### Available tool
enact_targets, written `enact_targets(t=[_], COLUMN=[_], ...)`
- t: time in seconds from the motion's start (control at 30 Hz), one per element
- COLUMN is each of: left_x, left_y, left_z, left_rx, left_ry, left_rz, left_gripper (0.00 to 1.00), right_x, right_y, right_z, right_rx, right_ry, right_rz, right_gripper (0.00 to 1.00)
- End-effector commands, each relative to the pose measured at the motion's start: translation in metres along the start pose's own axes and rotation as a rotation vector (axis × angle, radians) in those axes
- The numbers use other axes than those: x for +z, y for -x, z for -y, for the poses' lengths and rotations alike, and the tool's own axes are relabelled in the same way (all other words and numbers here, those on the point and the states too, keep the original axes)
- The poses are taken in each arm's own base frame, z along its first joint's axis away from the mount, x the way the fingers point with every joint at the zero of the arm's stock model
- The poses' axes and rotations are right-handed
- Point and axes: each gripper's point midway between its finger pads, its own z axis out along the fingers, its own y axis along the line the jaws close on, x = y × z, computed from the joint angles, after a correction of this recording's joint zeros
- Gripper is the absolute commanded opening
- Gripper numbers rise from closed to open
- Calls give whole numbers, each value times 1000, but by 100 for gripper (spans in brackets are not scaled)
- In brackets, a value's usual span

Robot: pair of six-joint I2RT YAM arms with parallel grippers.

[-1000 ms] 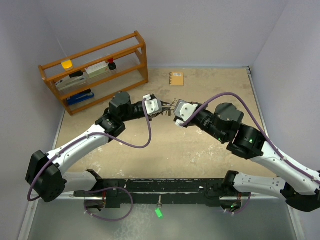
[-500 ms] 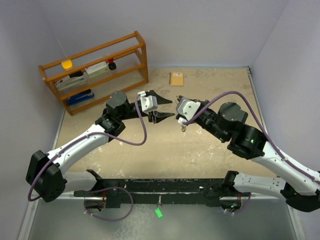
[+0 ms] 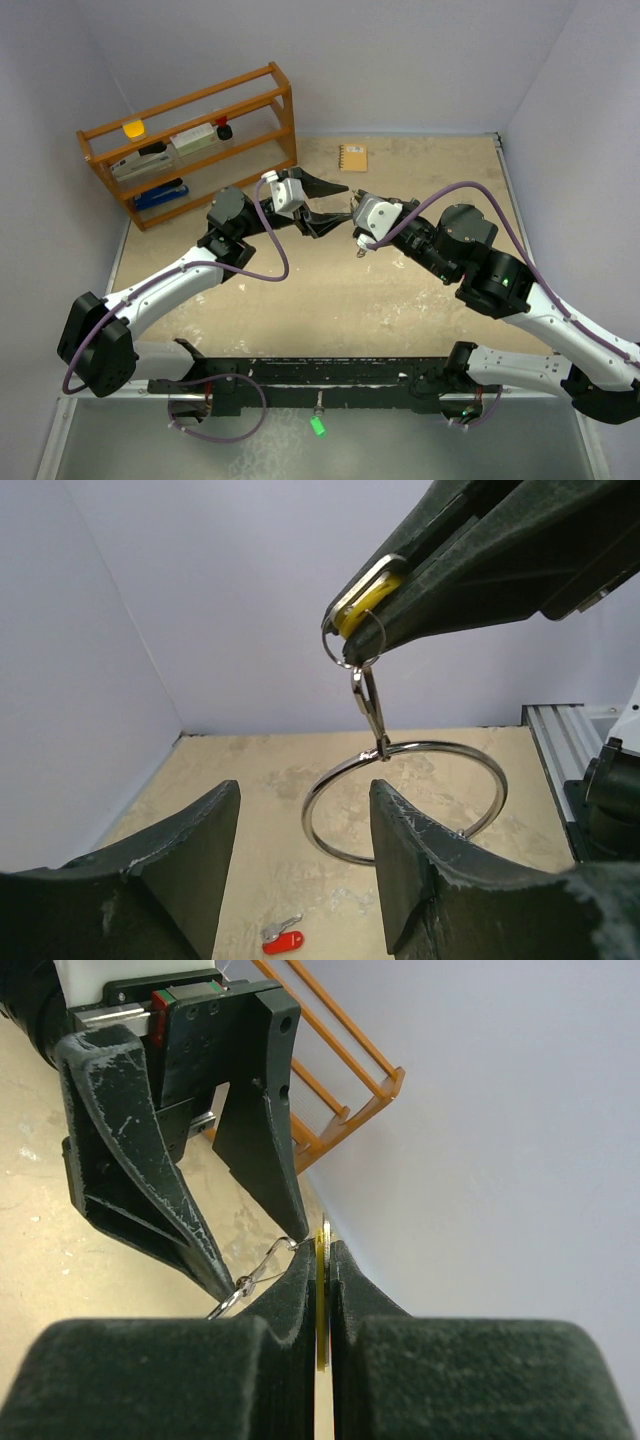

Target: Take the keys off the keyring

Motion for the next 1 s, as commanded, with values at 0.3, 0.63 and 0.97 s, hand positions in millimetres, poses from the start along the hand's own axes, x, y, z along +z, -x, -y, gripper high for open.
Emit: enact_targets(t=[0.3, 0.63, 0.97], left_x=[-26, -35, -20], left_y=[-16, 23, 35], left_z=[-43, -36, -18], left_rx=[115, 154, 93], left_ry=[255, 265, 156], left_rz=[-174, -119, -19], left_gripper=[52, 54, 55], right_x=[-7, -8, -8], right_y=[33, 33, 34], right_z=[27, 26, 24], right_rx=[28, 29, 32], right_ry=[-71, -67, -56], right_rz=[106, 107, 114], right_gripper=[0, 0, 0])
